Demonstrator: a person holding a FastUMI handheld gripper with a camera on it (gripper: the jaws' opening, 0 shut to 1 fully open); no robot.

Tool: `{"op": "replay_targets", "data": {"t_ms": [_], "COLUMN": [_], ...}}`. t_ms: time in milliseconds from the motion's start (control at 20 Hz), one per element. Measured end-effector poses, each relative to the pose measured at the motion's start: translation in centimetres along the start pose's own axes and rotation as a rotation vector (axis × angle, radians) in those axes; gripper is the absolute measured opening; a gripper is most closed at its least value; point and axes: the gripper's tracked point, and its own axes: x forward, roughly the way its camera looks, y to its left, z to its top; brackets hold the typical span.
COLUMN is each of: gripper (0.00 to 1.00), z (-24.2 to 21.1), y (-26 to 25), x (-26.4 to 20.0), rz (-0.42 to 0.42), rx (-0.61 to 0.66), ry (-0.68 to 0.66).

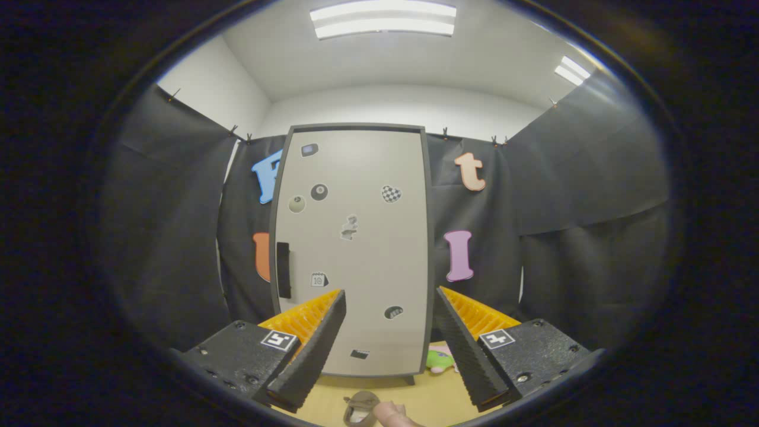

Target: Open the shoe cabinet door, grab the shoes and put them into the shoe cabinet, then close the shoe cabinet door.

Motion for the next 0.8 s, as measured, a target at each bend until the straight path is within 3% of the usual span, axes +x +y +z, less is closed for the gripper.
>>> {"op": "replay_targets", "data": {"t_ms": [250, 450, 800], "gripper": [0.97, 0.97, 0.97], "z": [-0.8, -0.4, -1.8], "y": [3.8, 9.1, 16.4], "x": [4.8, 9.5, 18.3], "rz": [0.036, 0.135, 0.212], "rx": [0.008, -0.002, 0.032], "ry": [0.059, 0.067, 0.066]}}
